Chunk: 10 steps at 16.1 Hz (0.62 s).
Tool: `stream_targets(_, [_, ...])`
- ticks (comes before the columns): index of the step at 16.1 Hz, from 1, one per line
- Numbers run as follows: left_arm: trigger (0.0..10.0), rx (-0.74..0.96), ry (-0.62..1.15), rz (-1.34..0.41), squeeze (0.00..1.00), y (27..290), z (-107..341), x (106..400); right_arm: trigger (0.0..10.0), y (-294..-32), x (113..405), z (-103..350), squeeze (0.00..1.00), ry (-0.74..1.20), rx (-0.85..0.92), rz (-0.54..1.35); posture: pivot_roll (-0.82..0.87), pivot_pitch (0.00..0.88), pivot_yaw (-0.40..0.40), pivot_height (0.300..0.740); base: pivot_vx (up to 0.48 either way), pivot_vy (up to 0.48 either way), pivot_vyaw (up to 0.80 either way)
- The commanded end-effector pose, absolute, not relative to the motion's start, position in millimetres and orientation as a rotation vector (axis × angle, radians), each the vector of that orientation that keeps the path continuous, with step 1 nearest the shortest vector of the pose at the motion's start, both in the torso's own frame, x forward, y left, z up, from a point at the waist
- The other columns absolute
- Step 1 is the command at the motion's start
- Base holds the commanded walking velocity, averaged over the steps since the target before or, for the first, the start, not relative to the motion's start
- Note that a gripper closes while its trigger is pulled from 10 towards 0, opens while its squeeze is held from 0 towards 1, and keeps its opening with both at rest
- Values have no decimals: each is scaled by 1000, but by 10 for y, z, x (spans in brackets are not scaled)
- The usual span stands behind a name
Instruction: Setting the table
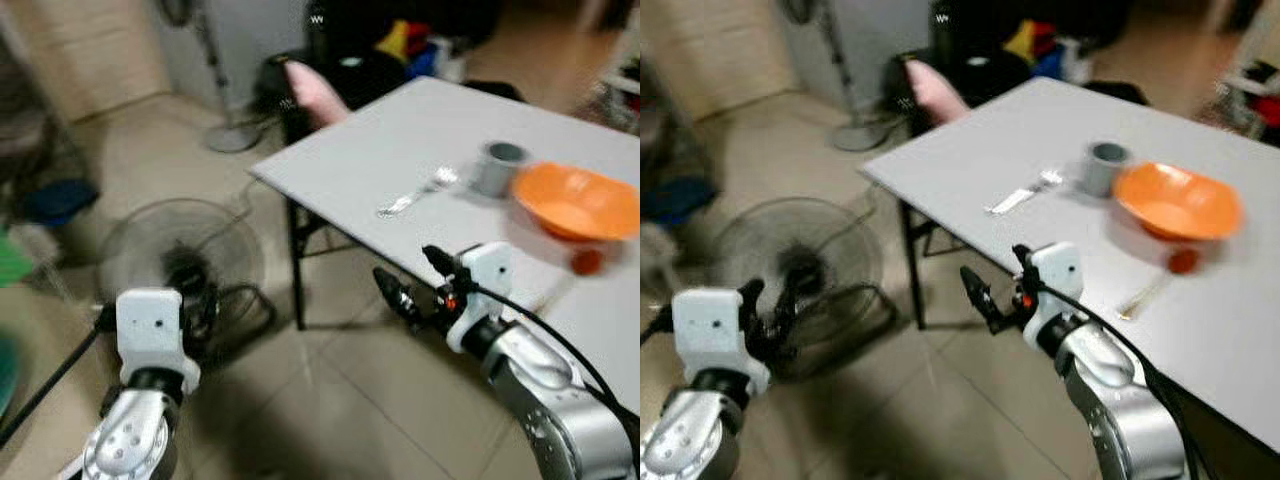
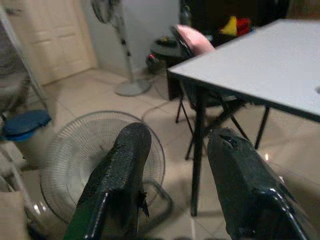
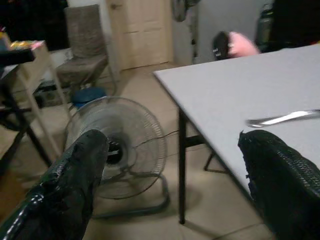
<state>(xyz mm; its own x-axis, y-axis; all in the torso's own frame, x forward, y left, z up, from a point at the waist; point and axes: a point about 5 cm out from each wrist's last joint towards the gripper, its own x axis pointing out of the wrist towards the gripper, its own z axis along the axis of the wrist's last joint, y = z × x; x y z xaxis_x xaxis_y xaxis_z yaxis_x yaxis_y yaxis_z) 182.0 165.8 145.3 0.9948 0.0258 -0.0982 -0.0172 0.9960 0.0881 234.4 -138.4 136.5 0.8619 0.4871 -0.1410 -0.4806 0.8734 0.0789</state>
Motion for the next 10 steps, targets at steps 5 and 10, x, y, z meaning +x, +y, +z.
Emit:
stream_targets(5, [10000, 138, 110, 2, 0, 1655, 1453, 1797, 10000, -1318, 2339, 1373, 1000, 168, 78, 525, -25, 11, 38, 740, 0, 0, 800])
stream_targets(10, [10000, 135, 102, -18, 0, 1652, 1481, 1821, 10000, -1337, 2340, 1359, 1000, 184, 103, 475, -30, 12, 46, 740, 0, 115, 263])
